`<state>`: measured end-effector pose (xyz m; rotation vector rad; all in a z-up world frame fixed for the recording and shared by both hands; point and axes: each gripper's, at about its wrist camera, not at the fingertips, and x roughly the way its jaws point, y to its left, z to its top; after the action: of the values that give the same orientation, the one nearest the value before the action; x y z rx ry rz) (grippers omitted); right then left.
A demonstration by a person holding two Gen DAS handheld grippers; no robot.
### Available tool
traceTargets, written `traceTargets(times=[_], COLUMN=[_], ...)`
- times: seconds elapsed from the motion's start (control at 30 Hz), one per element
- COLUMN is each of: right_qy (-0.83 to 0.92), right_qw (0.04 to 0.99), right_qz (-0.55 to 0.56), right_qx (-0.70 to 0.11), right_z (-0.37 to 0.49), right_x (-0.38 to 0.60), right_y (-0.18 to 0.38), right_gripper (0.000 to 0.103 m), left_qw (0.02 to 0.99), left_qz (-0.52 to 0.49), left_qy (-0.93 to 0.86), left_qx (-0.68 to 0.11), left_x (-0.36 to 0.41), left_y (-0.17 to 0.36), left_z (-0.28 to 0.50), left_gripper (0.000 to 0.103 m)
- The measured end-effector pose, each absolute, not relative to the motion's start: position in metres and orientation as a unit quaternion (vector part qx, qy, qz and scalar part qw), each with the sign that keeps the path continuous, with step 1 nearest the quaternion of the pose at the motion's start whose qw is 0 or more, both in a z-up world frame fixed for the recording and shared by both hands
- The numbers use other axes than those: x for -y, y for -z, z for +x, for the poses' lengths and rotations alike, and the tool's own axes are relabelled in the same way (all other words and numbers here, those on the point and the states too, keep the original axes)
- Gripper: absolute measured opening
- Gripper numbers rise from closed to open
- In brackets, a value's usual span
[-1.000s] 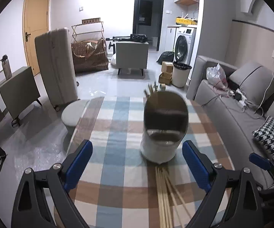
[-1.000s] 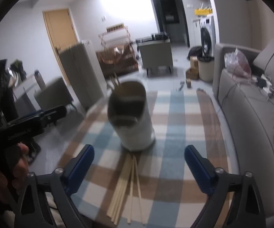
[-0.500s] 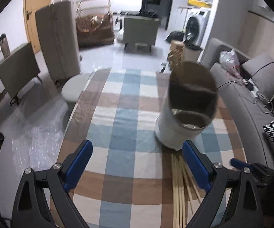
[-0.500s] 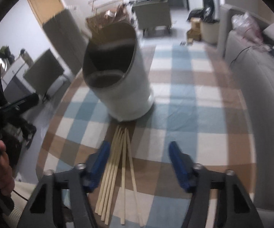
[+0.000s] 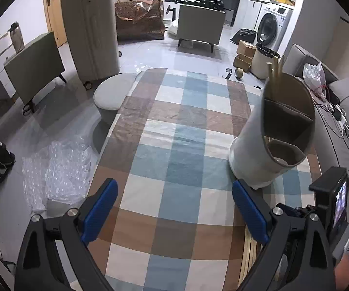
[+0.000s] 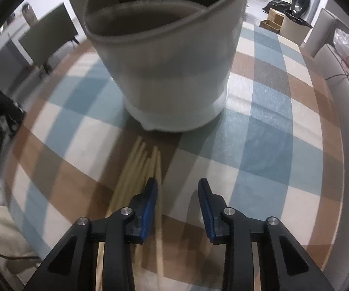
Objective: Organize utensils
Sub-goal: 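Lower the right tool onto the chopsticks and close on them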
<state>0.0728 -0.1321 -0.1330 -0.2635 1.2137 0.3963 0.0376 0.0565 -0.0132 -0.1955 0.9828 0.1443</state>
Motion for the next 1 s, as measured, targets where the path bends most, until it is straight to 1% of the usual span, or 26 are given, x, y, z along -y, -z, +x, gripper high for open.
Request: traceTargets(times=[0.13,0.2,0.3,0.47,0.5,0.63,0.7,0.8,0.93,1.0], right_qy=[-0.184,-0.183,-0.184,-0.183,-0.184,-0.200,-0.206,-0.213,-0.211,-0.206], right_qw=[0.797,0.795,0.800,0.806,0.807,0.809,0.809,0.814,0.829,0.838], right_qz=[-0.128,-0.141,-0.163,-0.164,-0.165,-0.172,-0.173,-0.141,-0.084,-0.032], right_qx=[-0.562,-0.561,-0.548,-0.538,-0.537,-0.526,-0.522,-0.522,-0.511,-0.503], right_z=[0.071,0.070,0.068,0.071,0.073,0.071,0.070,0.072,0.071,0.072], right_x=[0.130,0.125,0.116,0.111,0.109,0.103,0.103,0.114,0.140,0.163], right_y=[0.132,0.135,0.134,0.133,0.133,0.135,0.135,0.128,0.106,0.091], right_gripper=[0.031,0.031,0.029,0.028,0.027,0.004,0.003,0.003,0.003,0.003], left_qw=[0.870,0.870,0.870,0.863,0.861,0.862,0.861,0.857,0.838,0.823], left_qz=[-0.109,-0.113,-0.111,-0.118,-0.121,-0.116,-0.112,-0.114,-0.120,-0.130], left_qy=[-0.069,-0.067,-0.068,-0.070,-0.069,-0.072,-0.071,-0.067,-0.042,-0.027], left_qx=[-0.475,-0.476,-0.476,-0.486,-0.488,-0.488,-0.491,-0.499,-0.531,-0.552], left_x=[-0.062,-0.064,-0.067,-0.072,-0.073,-0.073,-0.071,-0.069,-0.055,-0.047], left_y=[0.013,0.012,0.014,0.020,0.021,0.021,0.023,0.027,0.044,0.056], left_z=[0.040,0.039,0.042,0.044,0.044,0.043,0.044,0.045,0.050,0.052], left_gripper=[0.092,0.092,0.092,0.092,0.092,0.092,0.092,0.092,0.092,0.092])
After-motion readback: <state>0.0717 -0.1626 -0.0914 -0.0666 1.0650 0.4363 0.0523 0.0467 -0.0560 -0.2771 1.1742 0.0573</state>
